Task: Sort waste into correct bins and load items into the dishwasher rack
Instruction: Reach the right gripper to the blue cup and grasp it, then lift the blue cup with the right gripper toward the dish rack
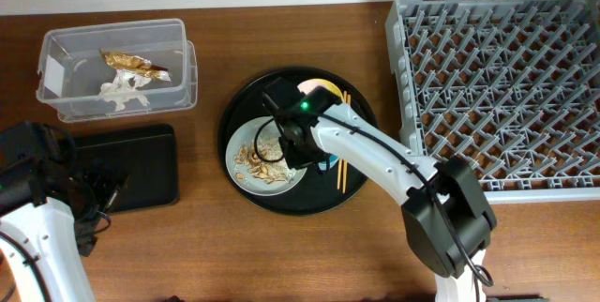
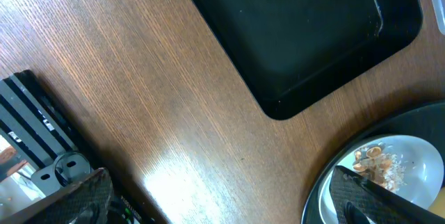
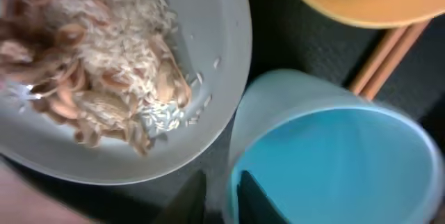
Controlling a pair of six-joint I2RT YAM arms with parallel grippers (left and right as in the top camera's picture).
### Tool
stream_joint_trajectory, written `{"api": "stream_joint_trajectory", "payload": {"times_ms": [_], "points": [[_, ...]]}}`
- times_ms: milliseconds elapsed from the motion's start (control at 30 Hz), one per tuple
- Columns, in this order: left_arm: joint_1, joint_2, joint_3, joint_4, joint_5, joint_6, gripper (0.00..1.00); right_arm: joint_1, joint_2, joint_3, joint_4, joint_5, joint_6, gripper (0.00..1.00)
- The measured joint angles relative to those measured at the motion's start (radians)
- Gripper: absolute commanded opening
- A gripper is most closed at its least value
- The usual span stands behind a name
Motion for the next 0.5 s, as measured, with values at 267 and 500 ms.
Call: {"api": "stream_joint_trajectory", "payload": {"times_ms": [267, 500], "points": [[0.0, 0.0, 0.0, 0.0, 0.0, 0.0, 0.99, -0.003, -0.008, 0.28, -0.25, 0.0, -0.003, 0.22], [0.0, 0.0, 0.0, 0.0, 0.0, 0.0, 0.99, -0.012, -0.042, 0.354, -0.283, 0.0, -0.011, 0.61]]}}
